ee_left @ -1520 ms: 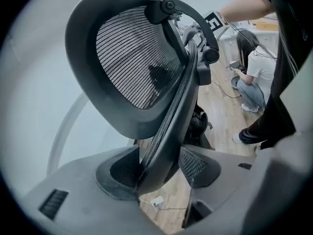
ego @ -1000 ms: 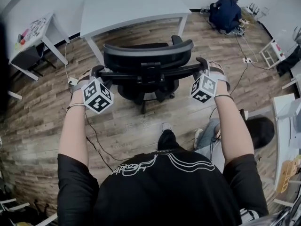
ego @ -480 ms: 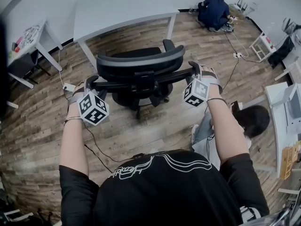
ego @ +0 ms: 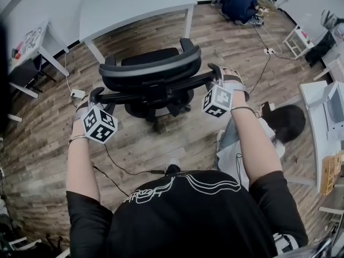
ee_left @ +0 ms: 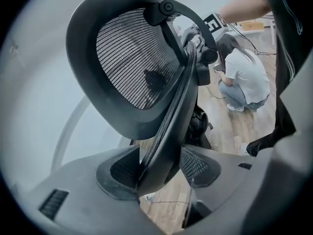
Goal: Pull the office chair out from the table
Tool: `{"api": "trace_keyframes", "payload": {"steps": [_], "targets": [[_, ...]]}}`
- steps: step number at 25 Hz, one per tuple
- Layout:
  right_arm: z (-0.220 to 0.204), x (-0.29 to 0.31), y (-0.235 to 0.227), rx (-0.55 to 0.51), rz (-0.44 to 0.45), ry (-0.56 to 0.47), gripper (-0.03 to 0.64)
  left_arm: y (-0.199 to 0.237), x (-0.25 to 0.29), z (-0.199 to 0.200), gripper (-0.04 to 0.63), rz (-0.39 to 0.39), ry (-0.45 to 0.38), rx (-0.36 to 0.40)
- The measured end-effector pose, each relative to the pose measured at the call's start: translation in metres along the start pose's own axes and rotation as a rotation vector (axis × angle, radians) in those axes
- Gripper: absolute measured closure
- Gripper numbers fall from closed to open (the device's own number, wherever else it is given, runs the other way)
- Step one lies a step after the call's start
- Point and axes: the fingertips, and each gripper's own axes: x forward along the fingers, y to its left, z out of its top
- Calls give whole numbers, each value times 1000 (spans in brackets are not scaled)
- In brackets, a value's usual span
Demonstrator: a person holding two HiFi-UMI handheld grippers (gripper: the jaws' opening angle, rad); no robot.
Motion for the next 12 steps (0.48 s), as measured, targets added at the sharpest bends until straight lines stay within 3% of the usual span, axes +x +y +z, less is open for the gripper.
{"api": "trace_keyframes", "payload": {"steps": [12], "targets": [[-7, -52, 33, 2, -11, -42, 388, -51, -49, -12, 359, 50, 23, -6]]}}
